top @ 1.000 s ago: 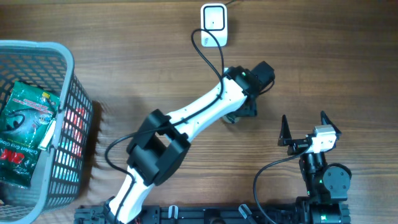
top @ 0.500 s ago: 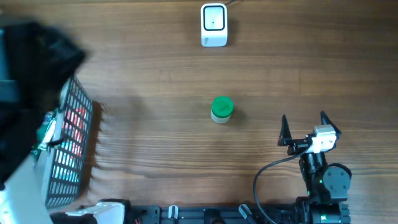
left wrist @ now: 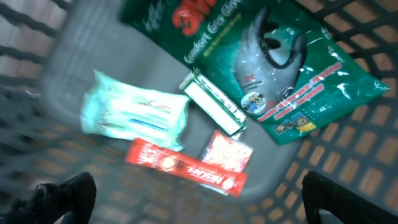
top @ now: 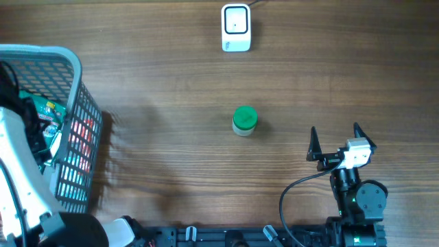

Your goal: Scan the item barcode

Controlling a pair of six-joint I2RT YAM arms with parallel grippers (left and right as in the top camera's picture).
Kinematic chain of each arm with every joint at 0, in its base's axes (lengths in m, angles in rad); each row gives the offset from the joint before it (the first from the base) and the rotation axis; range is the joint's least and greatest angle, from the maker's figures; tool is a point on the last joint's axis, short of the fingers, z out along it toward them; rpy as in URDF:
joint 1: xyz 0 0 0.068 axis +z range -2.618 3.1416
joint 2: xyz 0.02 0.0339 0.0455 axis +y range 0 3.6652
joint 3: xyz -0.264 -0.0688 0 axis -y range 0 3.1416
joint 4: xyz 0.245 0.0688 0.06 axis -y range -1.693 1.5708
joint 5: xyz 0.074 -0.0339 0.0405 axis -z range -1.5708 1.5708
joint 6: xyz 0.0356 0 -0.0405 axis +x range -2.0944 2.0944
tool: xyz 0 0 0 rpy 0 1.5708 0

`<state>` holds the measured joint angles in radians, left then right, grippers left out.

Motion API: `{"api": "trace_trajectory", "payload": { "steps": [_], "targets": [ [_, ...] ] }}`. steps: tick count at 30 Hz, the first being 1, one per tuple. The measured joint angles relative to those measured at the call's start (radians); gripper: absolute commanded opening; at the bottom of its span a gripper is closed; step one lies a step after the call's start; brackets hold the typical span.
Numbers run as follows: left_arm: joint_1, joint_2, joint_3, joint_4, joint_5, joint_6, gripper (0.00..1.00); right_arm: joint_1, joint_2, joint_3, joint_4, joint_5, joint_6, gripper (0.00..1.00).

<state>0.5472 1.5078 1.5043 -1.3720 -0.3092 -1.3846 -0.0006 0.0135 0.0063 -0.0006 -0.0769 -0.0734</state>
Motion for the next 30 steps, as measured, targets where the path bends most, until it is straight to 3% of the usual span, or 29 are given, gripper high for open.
{"api": "trace_trajectory", "payload": {
  "steps": [4,9,17,20,23,30],
  "targets": [
    [0.000,0.001,-0.242,0.301,0.005,-0.074,1.00,0.000,0.000,0.000,0.000,0.000,0.000,1.00],
    [0.000,0.017,-0.409,0.546,0.008,-0.099,1.00,0.000,0.000,0.000,0.000,0.000,0.000,1.00],
    [0.005,0.194,-0.452,0.694,0.011,-0.103,0.99,0.000,0.000,0.000,0.000,0.000,0.000,1.00],
    [0.003,0.230,-0.447,0.703,-0.006,-0.102,0.64,0.000,0.000,0.000,0.000,0.000,0.000,1.00],
    [0.003,0.243,-0.447,0.705,-0.023,-0.095,0.40,0.000,0.000,0.000,0.000,0.000,0.000,1.00],
    [0.003,0.252,-0.447,0.707,-0.034,-0.021,0.20,0.000,0.000,0.000,0.000,0.000,0.000,1.00]
  ]
}}
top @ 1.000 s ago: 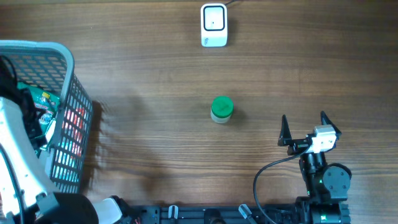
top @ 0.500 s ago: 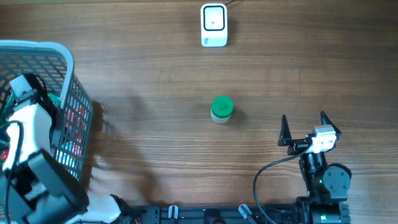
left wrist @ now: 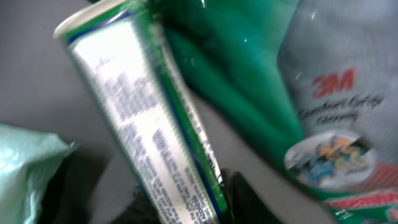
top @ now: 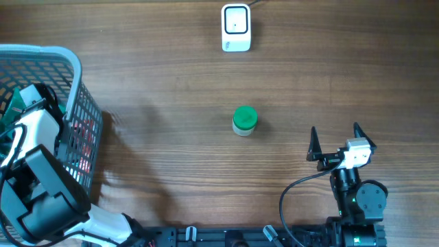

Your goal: Scan the item barcode

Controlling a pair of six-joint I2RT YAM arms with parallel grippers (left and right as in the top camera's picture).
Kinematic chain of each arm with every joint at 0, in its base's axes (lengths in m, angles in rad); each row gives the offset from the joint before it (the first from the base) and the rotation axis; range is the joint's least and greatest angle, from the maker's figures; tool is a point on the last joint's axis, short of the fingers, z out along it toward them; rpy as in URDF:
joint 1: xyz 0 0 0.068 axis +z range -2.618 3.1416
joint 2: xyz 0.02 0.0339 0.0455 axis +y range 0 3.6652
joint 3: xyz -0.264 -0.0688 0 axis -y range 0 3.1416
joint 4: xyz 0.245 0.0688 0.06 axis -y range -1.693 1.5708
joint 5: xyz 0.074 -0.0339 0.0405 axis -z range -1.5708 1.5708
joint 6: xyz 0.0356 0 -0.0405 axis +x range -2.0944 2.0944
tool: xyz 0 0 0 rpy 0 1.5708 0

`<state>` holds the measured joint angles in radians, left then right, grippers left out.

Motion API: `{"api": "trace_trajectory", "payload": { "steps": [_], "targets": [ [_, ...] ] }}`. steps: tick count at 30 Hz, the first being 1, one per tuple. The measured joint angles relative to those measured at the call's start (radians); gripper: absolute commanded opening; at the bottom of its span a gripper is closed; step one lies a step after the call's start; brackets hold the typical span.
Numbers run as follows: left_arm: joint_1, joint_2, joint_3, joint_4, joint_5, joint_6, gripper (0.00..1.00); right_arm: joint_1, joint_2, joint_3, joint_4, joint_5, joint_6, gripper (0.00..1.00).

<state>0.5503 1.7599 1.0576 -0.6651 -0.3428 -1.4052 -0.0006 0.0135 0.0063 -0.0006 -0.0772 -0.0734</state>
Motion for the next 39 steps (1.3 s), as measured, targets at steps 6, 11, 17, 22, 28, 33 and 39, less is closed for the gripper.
{"api": "trace_trajectory", "payload": {
  "steps": [6,11,17,22,28,33,39],
  "targets": [
    [0.000,-0.111,0.017,-0.076,0.020,0.153,0.26,0.000,0.000,0.000,0.000,0.000,0.000,1.00],
    [0.002,-0.448,0.143,-0.103,0.087,0.244,0.25,0.000,0.000,0.000,0.000,0.000,0.000,0.99],
    [0.002,-0.837,0.188,-0.098,0.243,0.278,0.62,0.000,0.000,0.000,0.000,0.000,0.000,1.00],
    [0.002,-0.892,0.193,-0.175,0.180,0.287,0.81,0.000,0.000,0.000,0.000,0.000,0.000,1.00],
    [0.002,-0.675,0.193,-0.174,0.142,0.275,0.89,0.000,0.000,0.000,0.000,0.000,0.000,1.00],
    [0.002,-0.444,0.193,-0.101,0.151,0.270,0.90,0.000,0.000,0.000,0.000,0.000,0.000,1.00],
    [0.002,-0.219,0.192,-0.026,0.162,0.270,0.90,0.000,0.000,0.000,0.000,0.000,0.000,1.00]
  ]
}}
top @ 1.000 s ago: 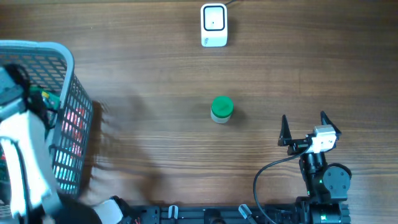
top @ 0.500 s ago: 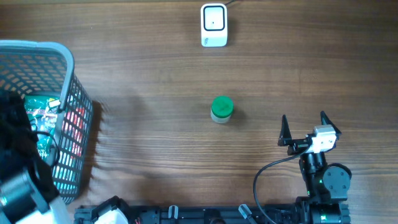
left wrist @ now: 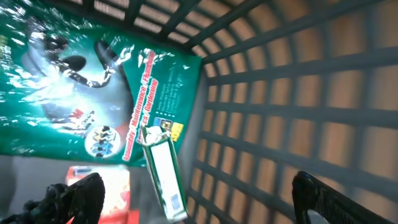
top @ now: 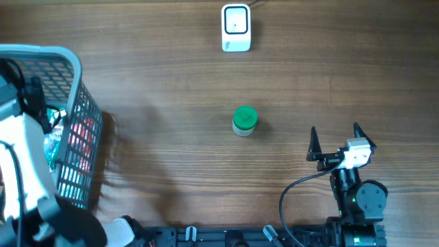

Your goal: Scan the item barcode

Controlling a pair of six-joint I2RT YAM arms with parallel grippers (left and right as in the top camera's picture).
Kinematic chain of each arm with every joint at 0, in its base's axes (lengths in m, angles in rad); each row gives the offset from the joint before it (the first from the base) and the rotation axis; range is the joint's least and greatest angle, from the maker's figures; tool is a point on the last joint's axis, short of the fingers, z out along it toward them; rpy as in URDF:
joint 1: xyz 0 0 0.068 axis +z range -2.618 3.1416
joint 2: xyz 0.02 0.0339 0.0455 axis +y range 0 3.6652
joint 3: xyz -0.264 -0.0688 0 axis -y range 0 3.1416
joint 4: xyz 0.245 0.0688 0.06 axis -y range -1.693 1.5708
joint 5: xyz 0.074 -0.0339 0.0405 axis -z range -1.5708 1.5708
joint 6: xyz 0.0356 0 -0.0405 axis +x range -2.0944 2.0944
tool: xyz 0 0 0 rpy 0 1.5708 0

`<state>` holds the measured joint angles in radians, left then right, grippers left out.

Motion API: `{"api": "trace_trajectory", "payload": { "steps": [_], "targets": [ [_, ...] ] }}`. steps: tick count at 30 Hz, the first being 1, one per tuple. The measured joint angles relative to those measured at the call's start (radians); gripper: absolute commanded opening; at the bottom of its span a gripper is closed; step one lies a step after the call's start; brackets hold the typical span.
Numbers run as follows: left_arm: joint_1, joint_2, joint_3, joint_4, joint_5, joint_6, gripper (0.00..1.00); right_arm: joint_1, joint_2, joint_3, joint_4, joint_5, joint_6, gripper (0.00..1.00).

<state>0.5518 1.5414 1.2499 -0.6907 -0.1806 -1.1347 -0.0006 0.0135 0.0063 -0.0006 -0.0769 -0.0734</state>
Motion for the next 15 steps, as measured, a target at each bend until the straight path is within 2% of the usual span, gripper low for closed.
{"api": "trace_trajectory", "payload": {
  "steps": [7,12,15],
  "targets": [
    [0.000,0.223,0.000,0.035,0.015,0.000,0.90,0.000,0.000,0.000,0.000,0.000,0.000,1.00],
    [0.000,0.303,0.000,0.055,0.015,0.000,0.89,0.000,0.000,0.000,0.000,0.000,0.000,1.00],
    [0.000,0.325,0.000,0.068,0.014,-0.002,0.65,0.000,0.000,0.000,0.000,0.000,0.000,0.99]
  ]
}}
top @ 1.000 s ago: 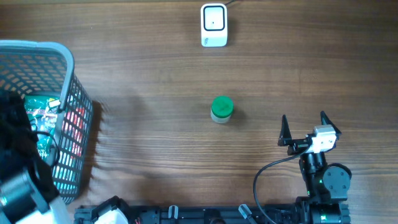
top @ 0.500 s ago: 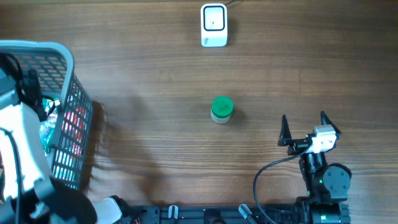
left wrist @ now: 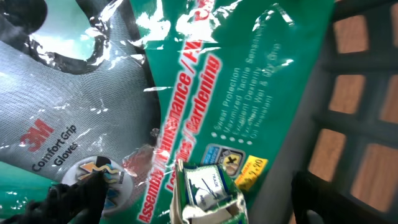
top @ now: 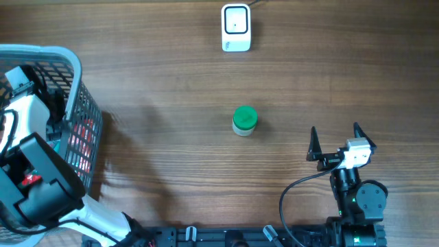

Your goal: Scan the item barcode

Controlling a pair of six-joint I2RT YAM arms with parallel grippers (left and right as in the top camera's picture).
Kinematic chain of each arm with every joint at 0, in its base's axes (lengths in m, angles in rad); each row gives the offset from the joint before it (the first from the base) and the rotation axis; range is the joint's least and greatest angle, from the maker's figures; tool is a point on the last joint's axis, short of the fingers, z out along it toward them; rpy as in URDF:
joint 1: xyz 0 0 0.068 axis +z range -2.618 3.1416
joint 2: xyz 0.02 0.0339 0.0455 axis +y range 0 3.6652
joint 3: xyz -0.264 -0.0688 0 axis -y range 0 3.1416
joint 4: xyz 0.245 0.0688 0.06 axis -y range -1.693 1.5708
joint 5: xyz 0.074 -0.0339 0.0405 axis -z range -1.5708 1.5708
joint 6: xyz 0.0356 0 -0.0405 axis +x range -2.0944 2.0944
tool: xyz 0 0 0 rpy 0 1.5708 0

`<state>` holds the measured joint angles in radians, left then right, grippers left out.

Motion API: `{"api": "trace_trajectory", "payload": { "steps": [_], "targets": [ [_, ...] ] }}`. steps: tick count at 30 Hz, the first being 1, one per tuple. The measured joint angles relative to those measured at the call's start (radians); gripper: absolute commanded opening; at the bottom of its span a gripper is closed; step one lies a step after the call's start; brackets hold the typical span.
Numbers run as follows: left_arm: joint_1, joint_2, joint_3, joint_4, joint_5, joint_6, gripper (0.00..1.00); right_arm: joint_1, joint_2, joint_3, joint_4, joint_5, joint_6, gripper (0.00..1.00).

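My left arm (top: 29,116) reaches down into the grey mesh basket (top: 77,103). In the left wrist view my left gripper (left wrist: 189,202) is open, its black fingertips (left wrist: 71,196) wide apart. Between them, untouched, stands the torn end of a small green-and-white box (left wrist: 208,190). The box lies on a green 3M glove packet (left wrist: 186,81). The white barcode scanner (top: 235,27) stands at the far middle of the table. My right gripper (top: 336,143) rests open at the near right, holding nothing.
A green-lidded jar (top: 245,120) stands at the table's middle. The basket's mesh wall (left wrist: 354,93) rises close to the right of the left gripper. A red item (top: 81,134) shows through the basket's side.
The left wrist camera has come down much closer to the glove packet and the box's end. The left gripper stays open. The right arm has not moved.
First my open left gripper hung above the basket's contents: glove packet, tissue pack, red bar, small box. Then it was very close on the green-and-white box. Later it stood higher, open, with the box lying by the basket wall. Now it is low over the box again.
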<state>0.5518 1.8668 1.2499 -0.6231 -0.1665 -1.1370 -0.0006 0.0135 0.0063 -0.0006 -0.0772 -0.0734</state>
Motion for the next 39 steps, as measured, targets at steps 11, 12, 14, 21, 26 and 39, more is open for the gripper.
{"api": "trace_trajectory", "payload": {
  "steps": [11,12,14,21,26,39],
  "targets": [
    [0.000,0.019,0.000,-0.004,0.024,0.136,0.04,0.000,0.000,0.000,0.000,0.000,0.000,1.00],
    [0.000,0.012,0.000,-0.005,0.028,0.147,0.04,0.000,0.000,0.000,0.000,0.000,0.000,1.00],
    [0.000,-0.025,0.000,-0.019,0.038,0.168,0.04,0.000,0.000,0.000,0.000,0.000,0.000,1.00],
    [0.002,-0.355,0.000,-0.044,0.047,0.190,0.04,0.000,0.000,0.000,0.000,0.000,0.000,1.00],
    [0.024,-0.654,0.000,-0.092,0.049,0.193,0.04,0.000,0.000,0.000,0.000,0.000,0.000,1.00],
    [-0.389,-1.036,-0.007,-0.208,0.294,0.197,0.04,0.000,0.000,0.000,0.000,0.000,0.000,1.00]
  ]
}}
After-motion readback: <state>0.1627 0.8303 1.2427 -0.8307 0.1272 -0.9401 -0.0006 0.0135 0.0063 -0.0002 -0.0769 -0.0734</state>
